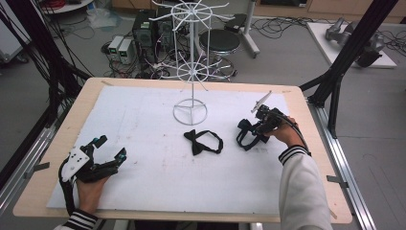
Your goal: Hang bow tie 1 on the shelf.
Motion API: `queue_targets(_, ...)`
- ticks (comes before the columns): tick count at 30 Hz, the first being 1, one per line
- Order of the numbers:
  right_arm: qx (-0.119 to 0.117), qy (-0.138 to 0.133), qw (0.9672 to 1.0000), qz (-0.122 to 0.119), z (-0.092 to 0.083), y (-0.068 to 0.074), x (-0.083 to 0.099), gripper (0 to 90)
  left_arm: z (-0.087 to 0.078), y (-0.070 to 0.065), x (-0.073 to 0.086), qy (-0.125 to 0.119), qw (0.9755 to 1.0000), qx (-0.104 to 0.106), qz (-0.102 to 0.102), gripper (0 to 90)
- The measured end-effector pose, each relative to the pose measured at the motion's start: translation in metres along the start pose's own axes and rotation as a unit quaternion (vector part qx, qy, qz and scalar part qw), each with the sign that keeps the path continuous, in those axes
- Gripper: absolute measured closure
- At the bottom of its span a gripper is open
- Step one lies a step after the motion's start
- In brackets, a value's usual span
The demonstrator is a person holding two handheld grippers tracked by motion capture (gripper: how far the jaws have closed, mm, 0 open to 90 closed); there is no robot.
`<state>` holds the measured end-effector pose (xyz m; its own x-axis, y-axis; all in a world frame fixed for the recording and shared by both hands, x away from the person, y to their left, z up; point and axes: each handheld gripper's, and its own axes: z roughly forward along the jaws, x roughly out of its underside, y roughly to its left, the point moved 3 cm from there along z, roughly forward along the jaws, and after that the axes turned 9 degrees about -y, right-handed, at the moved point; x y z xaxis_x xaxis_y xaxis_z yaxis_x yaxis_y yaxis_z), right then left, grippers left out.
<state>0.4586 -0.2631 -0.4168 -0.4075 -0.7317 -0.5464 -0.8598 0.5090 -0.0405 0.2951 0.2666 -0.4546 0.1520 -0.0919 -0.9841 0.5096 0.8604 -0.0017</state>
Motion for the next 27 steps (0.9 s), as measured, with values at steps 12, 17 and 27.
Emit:
queue_targets(12,-0.008,-0.059,0.9982,-0.005,-0.013,0.009,-0.011,74.9,0.000,0.000,0.000,0.000,1.0000,-0.001,-0.001,14.0)
queue_targets(17,-0.006,-0.090,0.9959,-0.007,-0.018,0.013,-0.017,74.9,0.000,0.000,0.000,0.000,1.0000,-0.001,-0.001,14.0)
queue_targets(27,-0.010,-0.161,0.9869,0.004,-0.035,0.018,-0.025,74.9,0.000,0.000,0.000,0.000,1.0000,0.000,0.000,14.0)
